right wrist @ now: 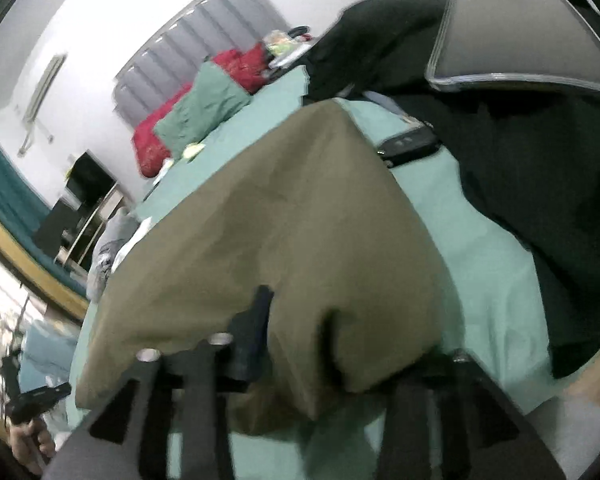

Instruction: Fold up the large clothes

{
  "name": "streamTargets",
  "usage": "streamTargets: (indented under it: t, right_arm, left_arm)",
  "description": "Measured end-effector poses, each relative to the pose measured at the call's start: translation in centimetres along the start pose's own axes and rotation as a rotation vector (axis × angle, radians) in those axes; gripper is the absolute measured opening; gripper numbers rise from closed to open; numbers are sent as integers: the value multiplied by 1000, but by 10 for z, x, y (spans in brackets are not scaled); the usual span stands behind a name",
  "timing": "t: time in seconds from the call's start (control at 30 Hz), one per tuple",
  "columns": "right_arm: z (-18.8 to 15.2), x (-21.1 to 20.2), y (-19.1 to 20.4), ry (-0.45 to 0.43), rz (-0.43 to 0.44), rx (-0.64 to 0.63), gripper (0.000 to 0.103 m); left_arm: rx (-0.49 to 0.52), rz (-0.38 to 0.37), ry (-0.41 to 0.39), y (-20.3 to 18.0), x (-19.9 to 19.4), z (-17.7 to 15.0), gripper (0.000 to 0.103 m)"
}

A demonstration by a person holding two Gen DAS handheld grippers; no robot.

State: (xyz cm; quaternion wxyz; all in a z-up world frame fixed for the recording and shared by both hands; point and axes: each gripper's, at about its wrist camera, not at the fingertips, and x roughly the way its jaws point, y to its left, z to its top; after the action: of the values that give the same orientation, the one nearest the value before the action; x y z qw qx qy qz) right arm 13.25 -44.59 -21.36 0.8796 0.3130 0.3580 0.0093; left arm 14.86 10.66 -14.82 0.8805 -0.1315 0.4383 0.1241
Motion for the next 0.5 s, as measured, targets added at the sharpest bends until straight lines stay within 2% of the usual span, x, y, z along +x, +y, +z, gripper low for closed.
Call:
streamTargets:
  t: [0.03,0.07,0.1,0.13,0.2,0.3,0.4,0.5]
  right_arm:
    - [2,1,-3,-5,16,17,53]
    - [3,3,-4,-8,19,23,61]
    - [4,4,-5,-13,16,24,70]
    - [5,4,-4,-18,16,22,72]
    - [6,6,-3,-16,22,18,77]
    - [8,9,-3,-14,33,10,79]
    - [8,9,-5,-11,53,11,79]
    - [9,9,-8,-8,57,14,79]
  left_arm:
    - [-5,1,-66,-7,-10,2,82]
    - [4,-7,-121,-18,-18,4,85]
    - [34,-35,-155,-35,-23,7,88]
    - [69,-78,-156,-51,-24,9,89]
    - [158,-199,-111,-92,-16,12,89]
    - [258,-307,-80,-153,-2,9,89]
    - [339,-344,-62,-207,20,5,89]
    - [346,-352,14,-244,55,-1,89]
